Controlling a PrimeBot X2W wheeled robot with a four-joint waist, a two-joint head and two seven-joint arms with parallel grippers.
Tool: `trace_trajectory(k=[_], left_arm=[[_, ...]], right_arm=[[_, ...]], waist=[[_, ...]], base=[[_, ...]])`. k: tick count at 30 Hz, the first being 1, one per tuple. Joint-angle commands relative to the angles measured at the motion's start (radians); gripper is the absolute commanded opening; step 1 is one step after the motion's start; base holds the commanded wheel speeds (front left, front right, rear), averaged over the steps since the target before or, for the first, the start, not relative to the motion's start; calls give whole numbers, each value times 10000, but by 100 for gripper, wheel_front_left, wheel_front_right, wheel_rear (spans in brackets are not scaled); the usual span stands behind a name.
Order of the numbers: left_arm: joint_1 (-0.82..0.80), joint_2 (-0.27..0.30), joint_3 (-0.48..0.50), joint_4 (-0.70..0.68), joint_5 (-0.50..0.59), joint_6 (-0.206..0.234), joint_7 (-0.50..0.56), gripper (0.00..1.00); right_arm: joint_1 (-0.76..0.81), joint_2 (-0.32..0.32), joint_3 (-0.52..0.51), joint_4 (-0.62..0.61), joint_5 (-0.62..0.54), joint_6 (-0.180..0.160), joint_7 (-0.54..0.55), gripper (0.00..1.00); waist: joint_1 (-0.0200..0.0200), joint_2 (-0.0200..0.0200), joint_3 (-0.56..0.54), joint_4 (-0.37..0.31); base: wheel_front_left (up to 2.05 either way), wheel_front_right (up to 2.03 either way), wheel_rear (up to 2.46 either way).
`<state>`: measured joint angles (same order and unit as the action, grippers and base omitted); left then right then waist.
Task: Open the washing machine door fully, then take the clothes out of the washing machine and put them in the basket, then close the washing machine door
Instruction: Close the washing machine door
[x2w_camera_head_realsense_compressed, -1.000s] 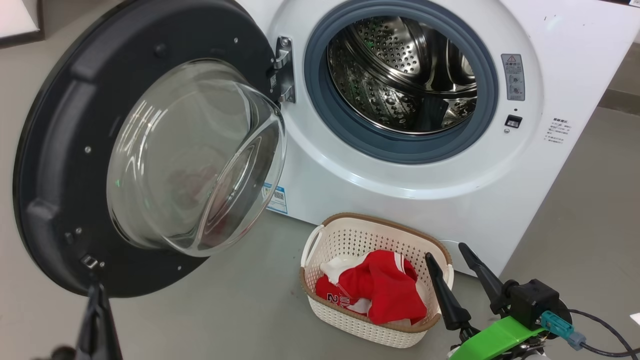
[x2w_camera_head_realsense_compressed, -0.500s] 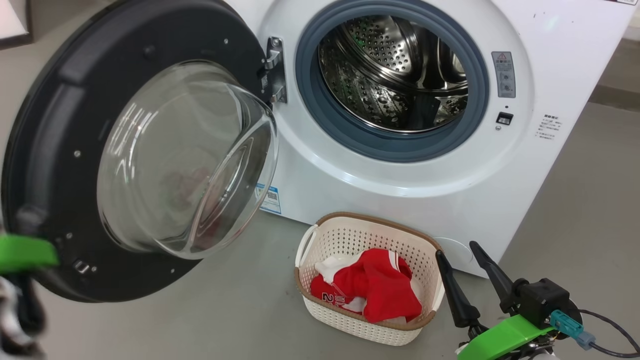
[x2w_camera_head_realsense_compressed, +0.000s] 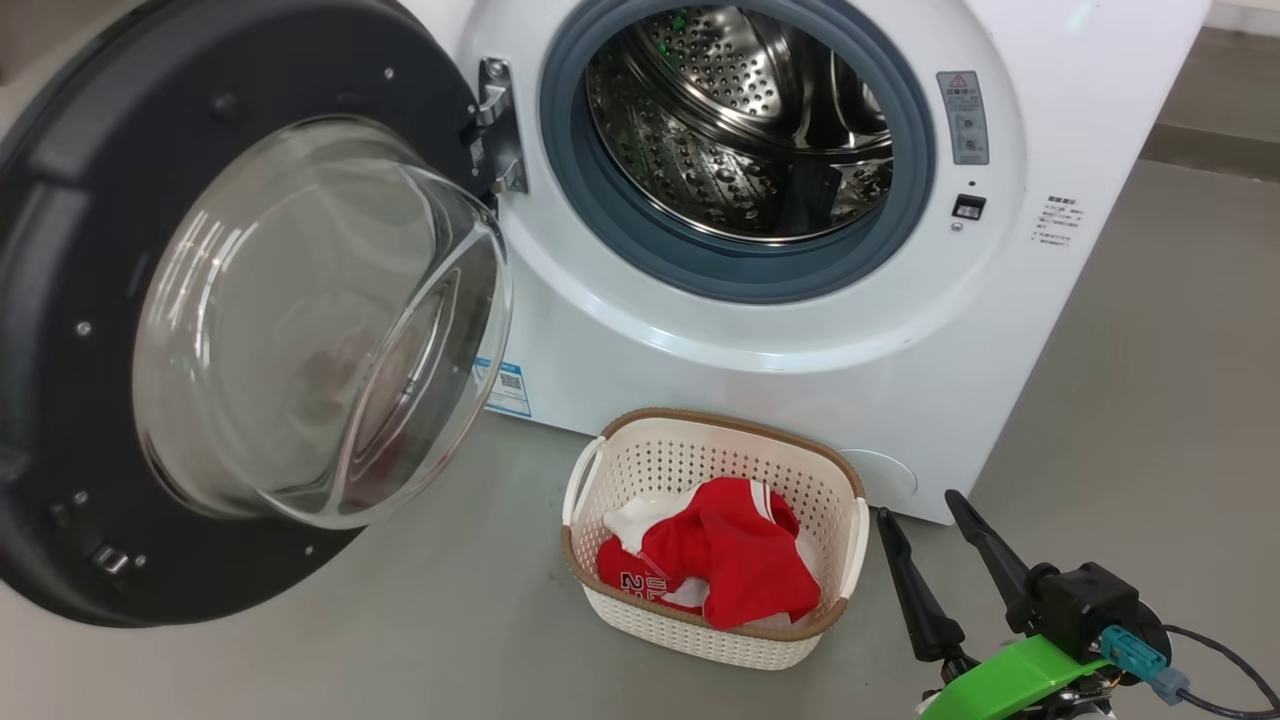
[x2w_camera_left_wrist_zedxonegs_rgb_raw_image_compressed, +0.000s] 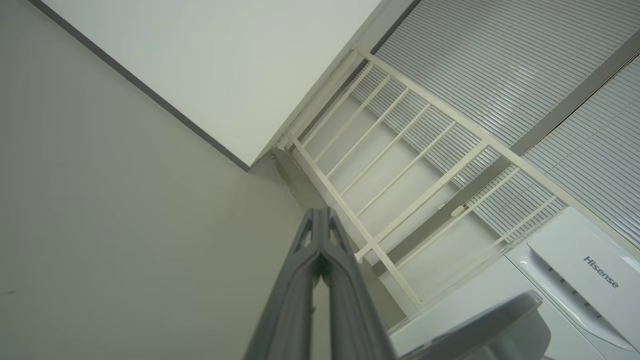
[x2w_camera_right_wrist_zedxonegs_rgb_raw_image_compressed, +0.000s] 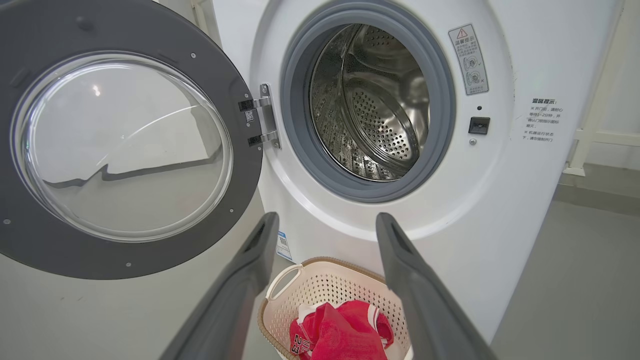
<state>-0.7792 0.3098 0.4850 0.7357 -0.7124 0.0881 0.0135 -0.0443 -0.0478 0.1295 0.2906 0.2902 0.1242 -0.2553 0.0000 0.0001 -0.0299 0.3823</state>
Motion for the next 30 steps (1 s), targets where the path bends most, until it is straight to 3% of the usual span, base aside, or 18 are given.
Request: trace_trajectory(k=[1, 10, 20, 30], left_arm=[[-396, 613, 194, -15, -123, 34, 252, 0], [-1443, 869, 632, 1703, -1376, 262, 2762, 0], [-1235, 795, 492, 2094, -1787, -280, 4108, 0], [-571, 199, 782, 1655, -2586, -684, 5239, 0]], right_arm=[[-315, -24, 175, -206, -75, 65, -65, 100], [-306, -24, 162, -146, -148, 65, -65, 100], [-189, -24, -7, -167, -103, 65, -65, 100], [-56, -24, -16, -129, 73, 65, -65, 100]], waist=[[0, -1, 29, -61], [0, -1, -1, -248], [0, -1, -158, -299], [0, -1, -293, -243]], base=[[0, 0, 0], [0, 0, 0], [0, 0, 0], [0, 0, 0]])
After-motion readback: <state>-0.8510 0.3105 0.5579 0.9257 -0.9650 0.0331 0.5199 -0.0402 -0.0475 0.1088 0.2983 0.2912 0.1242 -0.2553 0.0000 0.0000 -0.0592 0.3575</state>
